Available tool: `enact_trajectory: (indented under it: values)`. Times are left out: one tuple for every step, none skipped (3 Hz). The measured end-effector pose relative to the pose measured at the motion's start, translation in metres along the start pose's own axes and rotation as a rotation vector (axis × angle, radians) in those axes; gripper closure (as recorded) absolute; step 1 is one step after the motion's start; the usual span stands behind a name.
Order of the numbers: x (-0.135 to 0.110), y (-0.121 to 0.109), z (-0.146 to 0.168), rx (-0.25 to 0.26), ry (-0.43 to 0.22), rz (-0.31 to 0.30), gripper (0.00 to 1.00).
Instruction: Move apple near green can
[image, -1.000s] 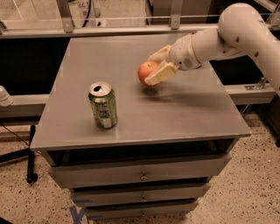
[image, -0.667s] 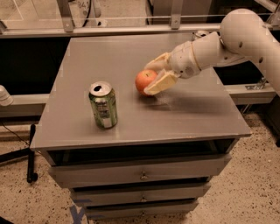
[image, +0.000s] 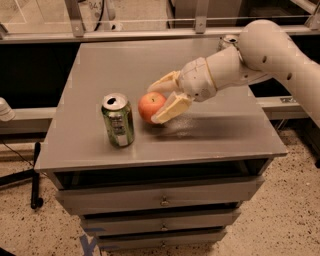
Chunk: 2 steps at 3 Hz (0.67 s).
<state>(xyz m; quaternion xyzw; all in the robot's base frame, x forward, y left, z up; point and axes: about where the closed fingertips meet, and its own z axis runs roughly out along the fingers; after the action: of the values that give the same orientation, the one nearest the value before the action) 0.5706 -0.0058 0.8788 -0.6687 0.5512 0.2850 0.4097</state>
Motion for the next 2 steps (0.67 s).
enact_trajectory:
  values:
    - [-0.0118,0.0136,0.0132,-0.052,-0.014,-0.033,0.85]
    - [-0.0190,0.0192,0.0205,-0.087,-0.013,-0.061,0.62]
